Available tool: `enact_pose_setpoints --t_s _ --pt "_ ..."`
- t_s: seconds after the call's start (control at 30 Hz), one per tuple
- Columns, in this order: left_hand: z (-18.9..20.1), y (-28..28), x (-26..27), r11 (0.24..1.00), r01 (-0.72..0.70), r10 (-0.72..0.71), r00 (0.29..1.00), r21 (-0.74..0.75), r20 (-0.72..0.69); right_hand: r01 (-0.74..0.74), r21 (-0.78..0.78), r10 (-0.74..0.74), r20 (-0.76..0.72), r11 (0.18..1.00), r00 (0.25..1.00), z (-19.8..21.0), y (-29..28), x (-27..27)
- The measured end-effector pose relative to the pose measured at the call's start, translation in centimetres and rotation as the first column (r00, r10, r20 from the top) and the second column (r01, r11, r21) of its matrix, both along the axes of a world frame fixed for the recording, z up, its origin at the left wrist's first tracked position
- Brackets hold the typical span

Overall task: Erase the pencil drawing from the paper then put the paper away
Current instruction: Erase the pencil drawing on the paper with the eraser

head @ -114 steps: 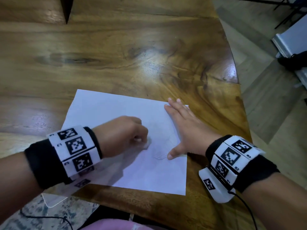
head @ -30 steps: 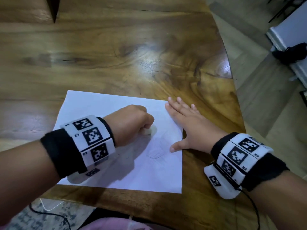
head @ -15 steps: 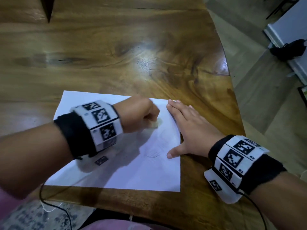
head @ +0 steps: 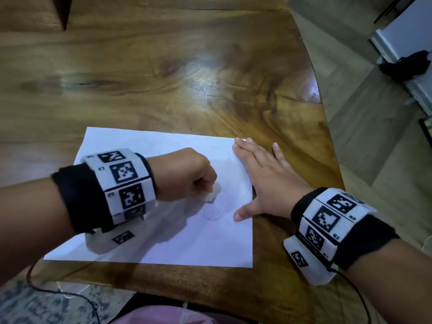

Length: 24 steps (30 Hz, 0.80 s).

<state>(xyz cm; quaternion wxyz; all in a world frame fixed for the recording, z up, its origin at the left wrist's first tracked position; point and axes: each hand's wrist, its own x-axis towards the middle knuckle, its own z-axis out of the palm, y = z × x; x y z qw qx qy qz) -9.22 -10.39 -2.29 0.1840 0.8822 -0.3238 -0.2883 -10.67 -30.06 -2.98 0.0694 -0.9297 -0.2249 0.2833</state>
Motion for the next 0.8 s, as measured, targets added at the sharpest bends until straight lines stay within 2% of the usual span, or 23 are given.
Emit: enact_pose_setpoints --t_s 0.1,0.2,0.27,0.4,0.47,0.7,0.8 --pt "0.0 -1.0 2.1 0.995 -0.099 0.101 0.992 -0.028 0.073 0.005 0.010 -0.005 -0.008 1.000 1.000 -0.1 0.0 0.0" --pt "-0.1 -2.8 5.2 0.967 -0.238 0.252 0.942 -0.088 0.221 -0.003 0.005 0.003 0.000 1.000 1.000 -0.2 0.0 0.0" --pt "-0.1 -3.1 5.3 0.964 -0.249 0.265 0.930 -0.093 0.254 -0.004 0.004 0.004 0.001 1.000 1.000 -0.2 0.0 0.0" --pt "-0.6 -1.1 0.9 0.991 -0.046 0.067 0.984 -0.129 0.164 0.004 0.010 -0.004 -0.001 1.000 1.000 -0.1 -0.1 0.0" --pt "-0.6 0.0 -0.9 0.989 -0.011 0.028 0.993 -0.144 0.112 -0.003 0.006 0.003 -0.004 1.000 1.000 -0.1 -0.1 0.0" --pt "0.0 -0.5 -0.5 0.990 -0.117 0.126 0.986 -0.080 0.107 -0.032 -0.054 0.030 -0.021 0.998 0.999 0.2 -0.9 0.4" --pt "0.4 -1.2 2.3 0.965 -0.249 0.258 0.956 -0.077 0.139 -0.018 -0.062 0.015 -0.039 0.998 0.999 0.2 -0.6 0.2"
